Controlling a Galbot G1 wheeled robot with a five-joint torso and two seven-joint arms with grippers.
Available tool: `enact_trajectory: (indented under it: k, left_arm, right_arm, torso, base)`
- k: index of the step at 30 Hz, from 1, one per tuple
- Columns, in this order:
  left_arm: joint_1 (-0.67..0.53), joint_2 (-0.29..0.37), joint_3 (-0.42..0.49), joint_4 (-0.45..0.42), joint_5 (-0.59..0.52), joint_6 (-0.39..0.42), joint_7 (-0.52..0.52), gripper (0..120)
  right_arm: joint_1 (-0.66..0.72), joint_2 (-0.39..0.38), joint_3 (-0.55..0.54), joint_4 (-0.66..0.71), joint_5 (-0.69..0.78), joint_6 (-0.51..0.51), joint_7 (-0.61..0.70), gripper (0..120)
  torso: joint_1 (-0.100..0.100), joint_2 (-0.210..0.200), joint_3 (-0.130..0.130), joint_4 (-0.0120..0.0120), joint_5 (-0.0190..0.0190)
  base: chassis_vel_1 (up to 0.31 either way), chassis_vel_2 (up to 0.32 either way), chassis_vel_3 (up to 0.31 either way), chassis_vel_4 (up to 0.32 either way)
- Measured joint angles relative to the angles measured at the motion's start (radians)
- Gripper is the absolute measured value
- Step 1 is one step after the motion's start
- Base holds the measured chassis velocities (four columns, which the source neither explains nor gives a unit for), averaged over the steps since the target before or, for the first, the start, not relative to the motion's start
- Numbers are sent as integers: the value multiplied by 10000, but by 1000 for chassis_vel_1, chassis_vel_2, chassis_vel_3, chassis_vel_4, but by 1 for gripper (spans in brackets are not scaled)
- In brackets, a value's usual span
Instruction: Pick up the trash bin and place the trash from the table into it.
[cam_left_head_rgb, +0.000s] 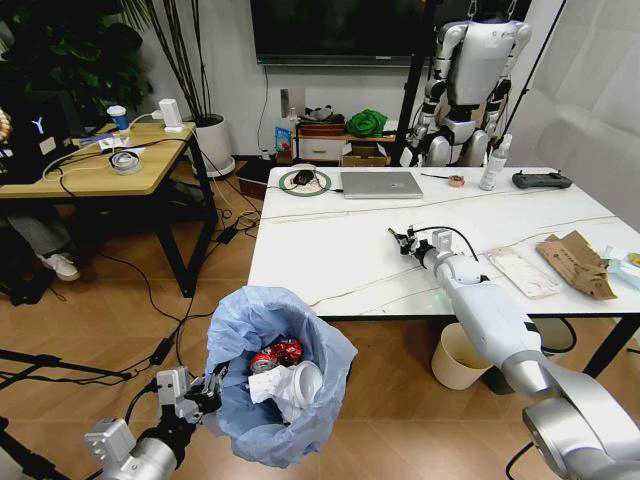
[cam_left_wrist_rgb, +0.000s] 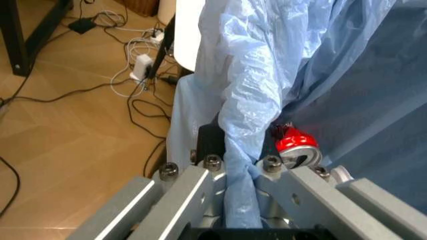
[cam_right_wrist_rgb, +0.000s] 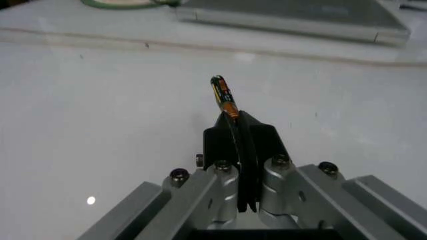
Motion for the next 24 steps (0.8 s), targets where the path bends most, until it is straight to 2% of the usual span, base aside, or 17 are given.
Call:
enact_trajectory:
  k: [4, 9, 10, 15, 17, 18, 21, 24]
  left_arm:
    - [-56, 73, 41, 26, -21, 0, -14, 0]
    - [-171, 157, 92, 75, -166, 22, -65, 0]
    - [-171, 157, 92, 75, -166, 22, -65, 0]
    - [-187, 149, 115, 107, -226, 38, -70, 0]
    - [-183, 143, 100, 107, -246, 41, -69, 0]
    - [-183, 143, 100, 107, -246, 41, -69, 0]
    - [-190, 117, 76, 95, -291, 50, -69, 0]
    - [-201, 96, 56, 83, -314, 63, -78, 0]
  right_arm:
    - [-357, -788, -252, 1314, 589, -21, -84, 0]
    - [-1072, -2302, -752, 4309, 1571, 367, -699, 0]
    - [-1072, -2302, -752, 4309, 1571, 367, -699, 0]
    - [-1482, -3458, -1501, 7662, 2974, 470, -1107, 0]
    - [-1542, -3818, -1910, 8981, 3471, 476, -1119, 0]
    - [-1542, -3818, -1910, 8981, 3471, 476, -1119, 0]
    - [-1562, -4261, -2809, 10763, 3957, 590, -1130, 0]
    - [-1552, -4542, -3611, 11937, 4117, 634, -1137, 0]
  torso:
    - [0, -1, 0, -2, 1]
    - [0, 0, -1, -13, -1]
    - [0, 0, -1, -13, -1]
    - [0, 0, -1, -3, -3]
    - [-1, 0, -1, -4, -5]
    - [-1, 0, -1, -4, -5]
    - [-3, 1, -2, -3, -4]
    - [-3, 1, -3, -3, -2]
  base:
    - [0, 0, 0, 0]
    - [0, 0, 0, 0]
    - [0, 0, 0, 0]
    - [0, 0, 0, 0]
    - [0, 0, 0, 0]
    - [0, 0, 0, 0]
    - [0, 0, 0, 0]
    - [0, 0, 0, 0]
